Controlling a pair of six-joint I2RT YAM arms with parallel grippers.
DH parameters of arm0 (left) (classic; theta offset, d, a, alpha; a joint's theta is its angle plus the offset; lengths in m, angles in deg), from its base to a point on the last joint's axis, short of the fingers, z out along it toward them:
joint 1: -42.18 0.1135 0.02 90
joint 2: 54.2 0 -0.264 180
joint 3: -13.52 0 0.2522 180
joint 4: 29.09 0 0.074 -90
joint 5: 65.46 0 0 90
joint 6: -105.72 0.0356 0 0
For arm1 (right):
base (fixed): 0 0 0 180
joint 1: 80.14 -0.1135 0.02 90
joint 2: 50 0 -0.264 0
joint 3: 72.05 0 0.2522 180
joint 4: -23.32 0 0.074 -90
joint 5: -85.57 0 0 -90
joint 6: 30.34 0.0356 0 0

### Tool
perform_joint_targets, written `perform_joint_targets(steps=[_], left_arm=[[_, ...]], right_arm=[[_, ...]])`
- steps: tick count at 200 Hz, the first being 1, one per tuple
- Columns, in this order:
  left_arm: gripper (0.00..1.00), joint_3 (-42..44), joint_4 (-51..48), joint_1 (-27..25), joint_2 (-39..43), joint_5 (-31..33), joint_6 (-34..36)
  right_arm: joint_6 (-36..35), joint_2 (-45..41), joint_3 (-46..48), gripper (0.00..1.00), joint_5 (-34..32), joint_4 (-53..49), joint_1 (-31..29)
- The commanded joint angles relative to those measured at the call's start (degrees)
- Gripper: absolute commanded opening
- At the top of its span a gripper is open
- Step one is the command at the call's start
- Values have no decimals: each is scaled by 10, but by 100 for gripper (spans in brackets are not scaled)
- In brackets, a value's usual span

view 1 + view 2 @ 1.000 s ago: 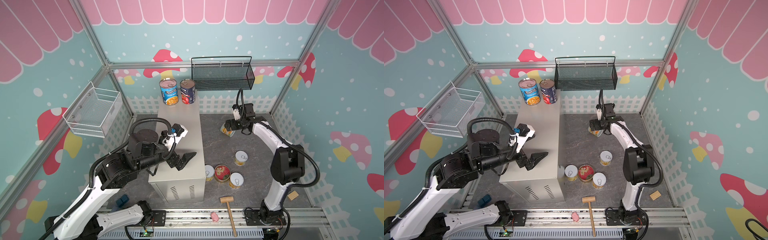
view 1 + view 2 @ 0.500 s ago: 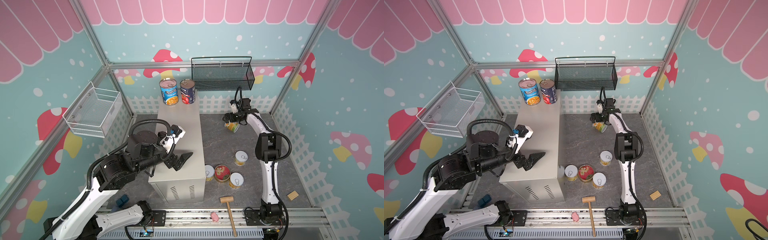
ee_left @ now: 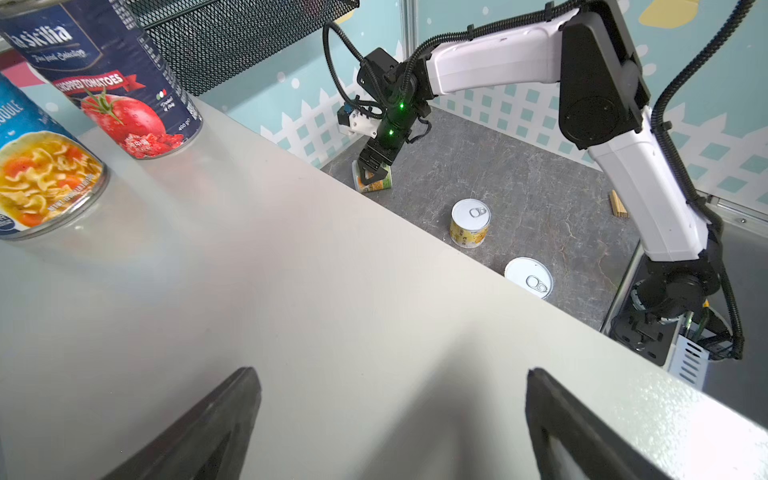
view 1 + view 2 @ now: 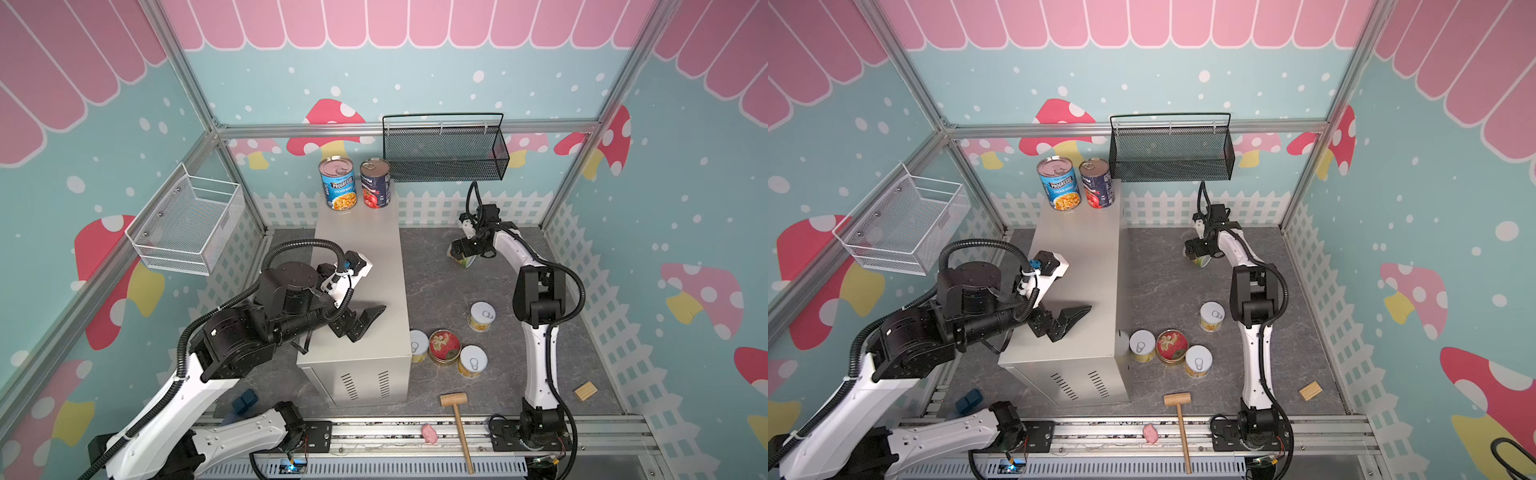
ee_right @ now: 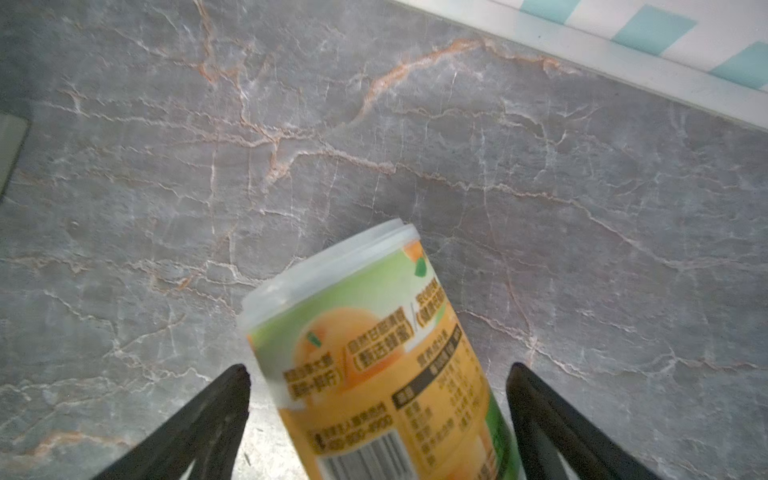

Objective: Place and organize the canned foods onto the counter
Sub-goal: 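Grasp the orange-labelled can with the right gripper and lift it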

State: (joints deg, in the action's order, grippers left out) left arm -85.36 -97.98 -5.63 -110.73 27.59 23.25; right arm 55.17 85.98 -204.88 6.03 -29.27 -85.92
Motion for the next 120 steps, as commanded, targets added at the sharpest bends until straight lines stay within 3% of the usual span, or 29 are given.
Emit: perform_joint_targets(steps=[1, 36, 120], left_arm=[[99, 4, -11, -3, 14, -1, 0], [99, 0, -12, -3, 20, -4, -6], [99, -10, -25, -3, 31, 4, -12]], right_arm=[[-46, -14, 14, 96, -27, -31, -11], [-80, -3, -11, 95, -47, -46, -31], [-106, 105, -184, 93, -113, -151, -78]])
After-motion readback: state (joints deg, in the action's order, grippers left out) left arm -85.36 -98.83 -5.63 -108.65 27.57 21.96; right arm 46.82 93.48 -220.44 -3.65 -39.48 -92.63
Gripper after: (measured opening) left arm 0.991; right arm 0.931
